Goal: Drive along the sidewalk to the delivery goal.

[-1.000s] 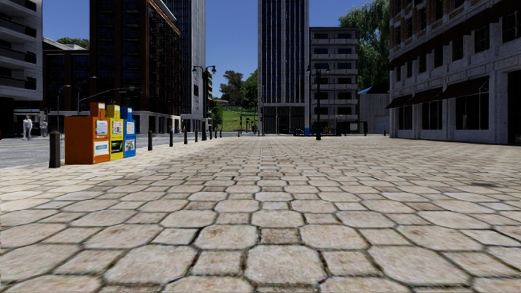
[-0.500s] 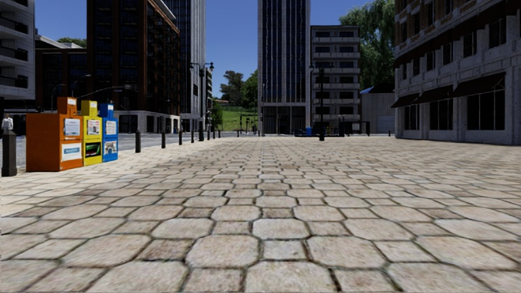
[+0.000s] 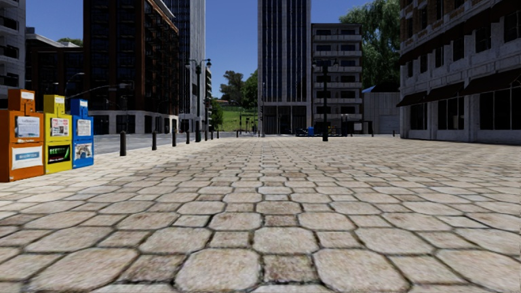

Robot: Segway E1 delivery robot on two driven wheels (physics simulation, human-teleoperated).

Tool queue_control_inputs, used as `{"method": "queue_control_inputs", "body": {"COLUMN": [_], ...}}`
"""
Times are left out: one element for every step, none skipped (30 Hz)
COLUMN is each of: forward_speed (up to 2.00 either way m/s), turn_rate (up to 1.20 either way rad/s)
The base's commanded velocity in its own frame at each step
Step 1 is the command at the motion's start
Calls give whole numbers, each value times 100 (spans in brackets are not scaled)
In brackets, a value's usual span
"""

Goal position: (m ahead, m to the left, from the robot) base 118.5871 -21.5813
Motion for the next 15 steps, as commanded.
{"method": "queue_control_inputs", "body": {"forward_speed": [200,200,200,200,200,200,200,200,200,200,200,200,200,200,200], "turn_rate": [0,0,0,0,0,0,0,0,0,0,0,0,0,0,0]}}
